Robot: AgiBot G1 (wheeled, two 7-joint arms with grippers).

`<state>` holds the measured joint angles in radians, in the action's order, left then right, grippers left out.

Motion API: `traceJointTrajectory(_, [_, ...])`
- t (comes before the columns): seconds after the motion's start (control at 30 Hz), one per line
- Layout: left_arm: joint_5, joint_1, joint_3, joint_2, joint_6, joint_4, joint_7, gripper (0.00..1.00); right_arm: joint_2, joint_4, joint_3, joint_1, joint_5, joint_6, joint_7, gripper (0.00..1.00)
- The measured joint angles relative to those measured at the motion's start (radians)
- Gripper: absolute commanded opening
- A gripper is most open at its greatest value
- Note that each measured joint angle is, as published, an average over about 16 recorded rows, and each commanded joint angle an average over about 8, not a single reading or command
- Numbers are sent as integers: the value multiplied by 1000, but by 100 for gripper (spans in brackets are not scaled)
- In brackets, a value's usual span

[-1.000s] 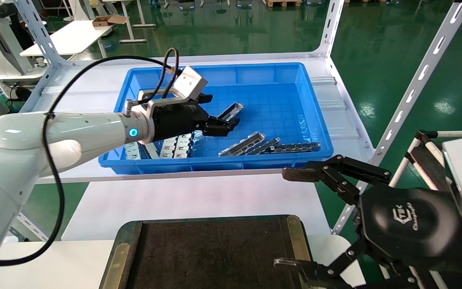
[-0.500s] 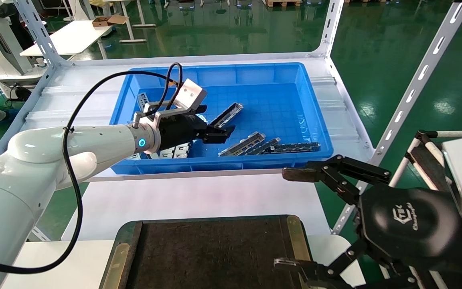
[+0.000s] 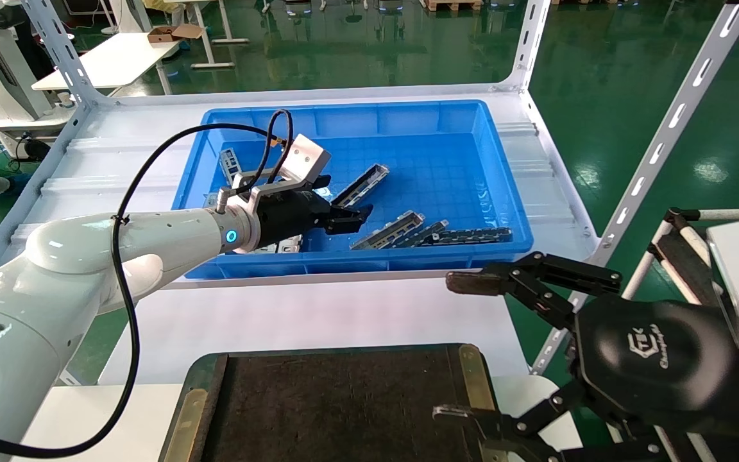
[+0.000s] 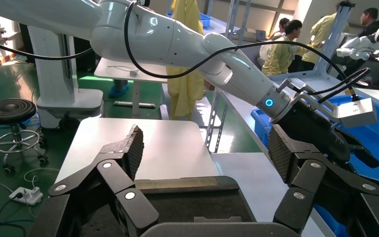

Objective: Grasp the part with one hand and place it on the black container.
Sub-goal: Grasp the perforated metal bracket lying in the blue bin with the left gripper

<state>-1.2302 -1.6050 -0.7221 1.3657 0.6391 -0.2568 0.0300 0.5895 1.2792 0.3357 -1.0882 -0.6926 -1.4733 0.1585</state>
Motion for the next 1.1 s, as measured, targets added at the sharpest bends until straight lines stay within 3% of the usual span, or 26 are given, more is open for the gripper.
traceJointTrajectory(1.1, [192, -2, -123, -4, -57, -12, -20, 0, 0, 0, 1, 0, 1, 0, 0, 0])
